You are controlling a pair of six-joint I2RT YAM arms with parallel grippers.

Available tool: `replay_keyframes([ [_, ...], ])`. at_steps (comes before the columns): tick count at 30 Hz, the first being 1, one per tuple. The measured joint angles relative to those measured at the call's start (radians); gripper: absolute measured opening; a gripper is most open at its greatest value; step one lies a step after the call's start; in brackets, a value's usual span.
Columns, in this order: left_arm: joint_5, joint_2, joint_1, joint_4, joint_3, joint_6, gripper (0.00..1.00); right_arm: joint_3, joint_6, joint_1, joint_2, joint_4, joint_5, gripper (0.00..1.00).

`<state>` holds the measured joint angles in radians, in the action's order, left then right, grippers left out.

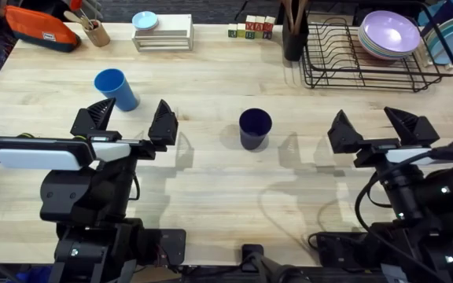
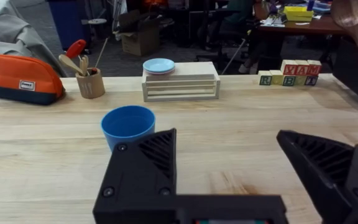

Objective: Pick up the cup on the table and put them onto the rack.

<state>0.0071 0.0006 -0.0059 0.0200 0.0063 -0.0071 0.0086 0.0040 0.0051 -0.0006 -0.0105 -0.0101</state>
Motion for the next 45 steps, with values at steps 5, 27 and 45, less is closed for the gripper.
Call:
replay_keyframes([
  [5, 0.000, 0.000, 0.000, 0.002, 0.000, 0.000, 0.993, 0.000, 0.000, 0.000, 0.000, -0.001, 0.000, 0.993],
  [27, -0.004, 0.038, 0.000, 0.209, 0.182, 0.001, 0.993, 0.152, -0.004, 0.000, 0.047, -0.251, -0.025, 0.993],
  [45, -0.005, 0.697, 0.000, 0.586, 0.909, 0.008, 0.993, 0.875, -0.064, 0.000, 0.751, -0.489, 0.019, 0.993],
])
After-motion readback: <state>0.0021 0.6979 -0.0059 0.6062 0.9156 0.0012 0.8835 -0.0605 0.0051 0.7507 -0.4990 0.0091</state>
